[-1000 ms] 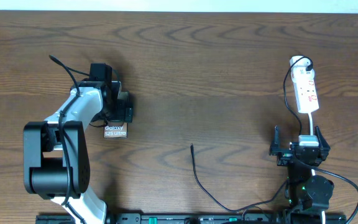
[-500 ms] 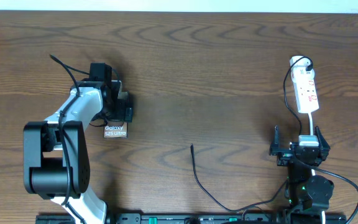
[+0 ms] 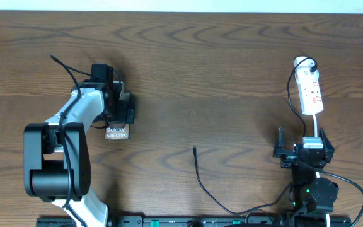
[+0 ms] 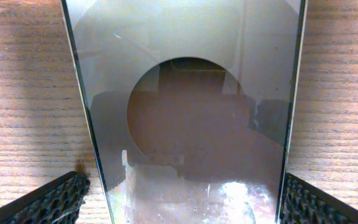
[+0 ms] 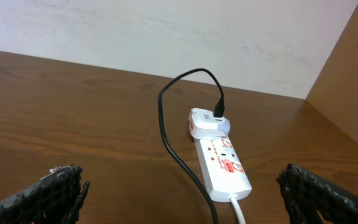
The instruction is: Plug charger to phone and switch on socket
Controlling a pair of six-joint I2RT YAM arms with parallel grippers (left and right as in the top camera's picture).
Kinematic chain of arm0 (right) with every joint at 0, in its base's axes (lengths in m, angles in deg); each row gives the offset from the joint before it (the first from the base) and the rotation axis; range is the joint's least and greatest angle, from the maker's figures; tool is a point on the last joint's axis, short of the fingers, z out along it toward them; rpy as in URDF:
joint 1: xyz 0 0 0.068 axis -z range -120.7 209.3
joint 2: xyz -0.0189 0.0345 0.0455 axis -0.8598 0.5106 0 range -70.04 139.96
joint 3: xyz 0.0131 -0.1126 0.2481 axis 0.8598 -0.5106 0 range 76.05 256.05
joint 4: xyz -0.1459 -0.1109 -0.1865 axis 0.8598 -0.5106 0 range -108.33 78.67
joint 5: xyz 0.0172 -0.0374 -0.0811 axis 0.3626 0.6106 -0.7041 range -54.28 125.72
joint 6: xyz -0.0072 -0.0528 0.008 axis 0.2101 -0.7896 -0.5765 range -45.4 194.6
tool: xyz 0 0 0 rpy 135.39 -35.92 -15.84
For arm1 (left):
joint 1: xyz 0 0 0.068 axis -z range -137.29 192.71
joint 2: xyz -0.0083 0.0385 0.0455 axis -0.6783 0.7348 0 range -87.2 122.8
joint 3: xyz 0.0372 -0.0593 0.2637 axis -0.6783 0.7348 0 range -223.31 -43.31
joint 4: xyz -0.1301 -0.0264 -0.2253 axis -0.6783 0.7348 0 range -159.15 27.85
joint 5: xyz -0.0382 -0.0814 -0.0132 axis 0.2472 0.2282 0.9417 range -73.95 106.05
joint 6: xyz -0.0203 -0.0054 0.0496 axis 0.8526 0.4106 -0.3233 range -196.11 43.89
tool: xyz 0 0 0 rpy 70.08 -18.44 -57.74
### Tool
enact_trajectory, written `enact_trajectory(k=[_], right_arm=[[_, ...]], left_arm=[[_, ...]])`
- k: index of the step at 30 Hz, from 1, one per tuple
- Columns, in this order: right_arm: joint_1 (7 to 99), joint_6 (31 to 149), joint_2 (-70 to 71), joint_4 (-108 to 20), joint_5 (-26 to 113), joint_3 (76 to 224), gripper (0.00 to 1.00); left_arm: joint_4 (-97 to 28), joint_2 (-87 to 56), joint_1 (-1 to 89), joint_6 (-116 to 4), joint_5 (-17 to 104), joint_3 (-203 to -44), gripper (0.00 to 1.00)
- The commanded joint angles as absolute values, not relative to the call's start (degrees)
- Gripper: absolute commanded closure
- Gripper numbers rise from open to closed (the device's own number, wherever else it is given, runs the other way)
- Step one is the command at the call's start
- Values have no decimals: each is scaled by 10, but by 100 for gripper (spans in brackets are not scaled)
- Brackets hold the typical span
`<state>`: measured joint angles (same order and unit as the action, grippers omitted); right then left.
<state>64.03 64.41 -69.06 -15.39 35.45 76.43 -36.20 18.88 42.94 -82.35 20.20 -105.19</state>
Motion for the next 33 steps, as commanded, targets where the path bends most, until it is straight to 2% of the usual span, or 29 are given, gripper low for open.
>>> enact_trajectory(k=[1, 24, 33], right_arm=[[637, 638, -692, -156, 348, 764, 1], [637, 638, -692, -156, 348, 764, 1], [637, 638, -692, -156, 348, 764, 1]], left_arm=[[-358, 203, 430, -830, 205, -1034, 3], [-354, 203, 430, -829, 205, -1034, 3], [-354, 203, 430, -829, 205, -1034, 10]])
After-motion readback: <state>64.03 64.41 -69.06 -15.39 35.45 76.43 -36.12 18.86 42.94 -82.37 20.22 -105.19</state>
